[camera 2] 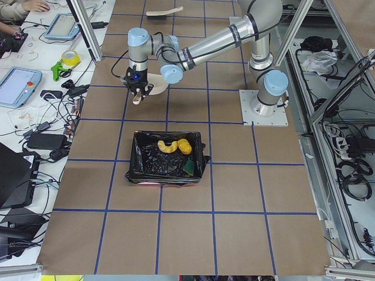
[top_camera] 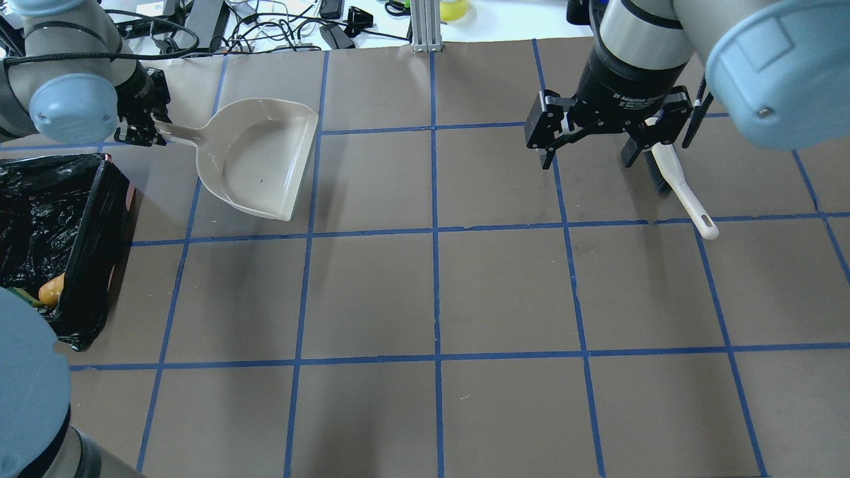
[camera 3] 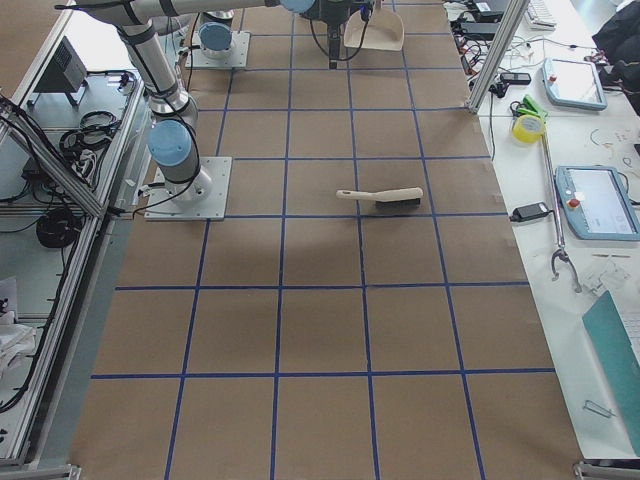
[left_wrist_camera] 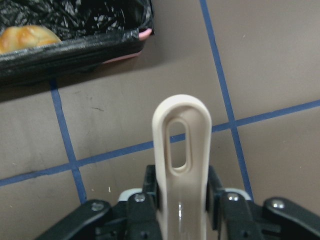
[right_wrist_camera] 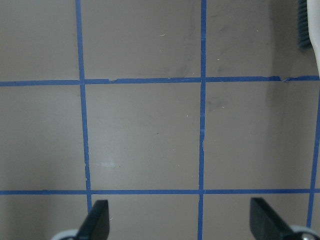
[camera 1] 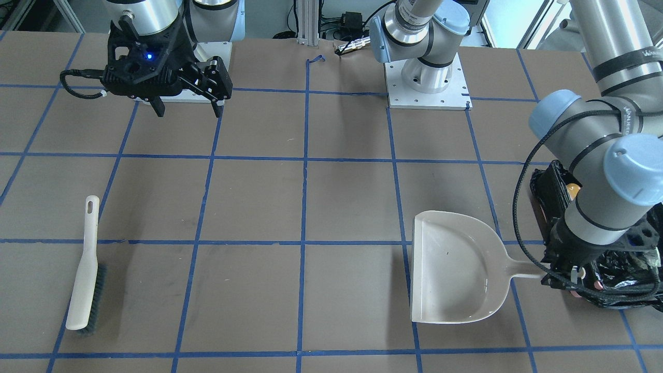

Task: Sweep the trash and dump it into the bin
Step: 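Bring the empty dustpan back onto the table with the left gripper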

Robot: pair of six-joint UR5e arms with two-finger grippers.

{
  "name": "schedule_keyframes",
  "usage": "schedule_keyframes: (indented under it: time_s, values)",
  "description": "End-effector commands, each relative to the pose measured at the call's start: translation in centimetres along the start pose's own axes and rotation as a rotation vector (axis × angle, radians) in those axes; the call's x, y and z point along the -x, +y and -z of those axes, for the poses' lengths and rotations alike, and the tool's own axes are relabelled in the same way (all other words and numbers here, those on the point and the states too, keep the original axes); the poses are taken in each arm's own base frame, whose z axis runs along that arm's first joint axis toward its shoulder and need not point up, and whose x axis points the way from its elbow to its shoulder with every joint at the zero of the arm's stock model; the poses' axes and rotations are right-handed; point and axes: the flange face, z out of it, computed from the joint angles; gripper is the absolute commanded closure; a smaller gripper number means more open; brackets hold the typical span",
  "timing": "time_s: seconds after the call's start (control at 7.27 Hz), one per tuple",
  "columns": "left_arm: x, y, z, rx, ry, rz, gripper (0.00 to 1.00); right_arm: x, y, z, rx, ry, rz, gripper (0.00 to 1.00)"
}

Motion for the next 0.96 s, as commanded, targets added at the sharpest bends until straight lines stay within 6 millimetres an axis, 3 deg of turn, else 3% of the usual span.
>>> schedule_keyframes:
  time_s: [0.0, 0.28, 0.69, 0.83]
  values:
    - [-1.0, 0.8, -3.6, 0.013, -0.012, 0.01, 1.0, 0.0, 0.0, -0.1, 0.001, 0.001, 0.001, 0.0]
    - [-1.8, 1.1, -7.0, 0.019, -0.013, 0.025, 1.0, 0.0, 0.0, 0.1, 0.0, 0.0, 0.001, 0.0]
    - [-2.7, 4.3, -7.4, 0.043, -0.008, 0.058, 1.0, -0.7, -0.4, 0.5, -0.01, 0.016, -0.008, 0.0]
    - [-2.8, 4.3, -7.5, 0.043, -0.008, 0.058, 1.0, -0.9, -0.5, 0.6, -0.013, 0.019, -0.011, 0.0]
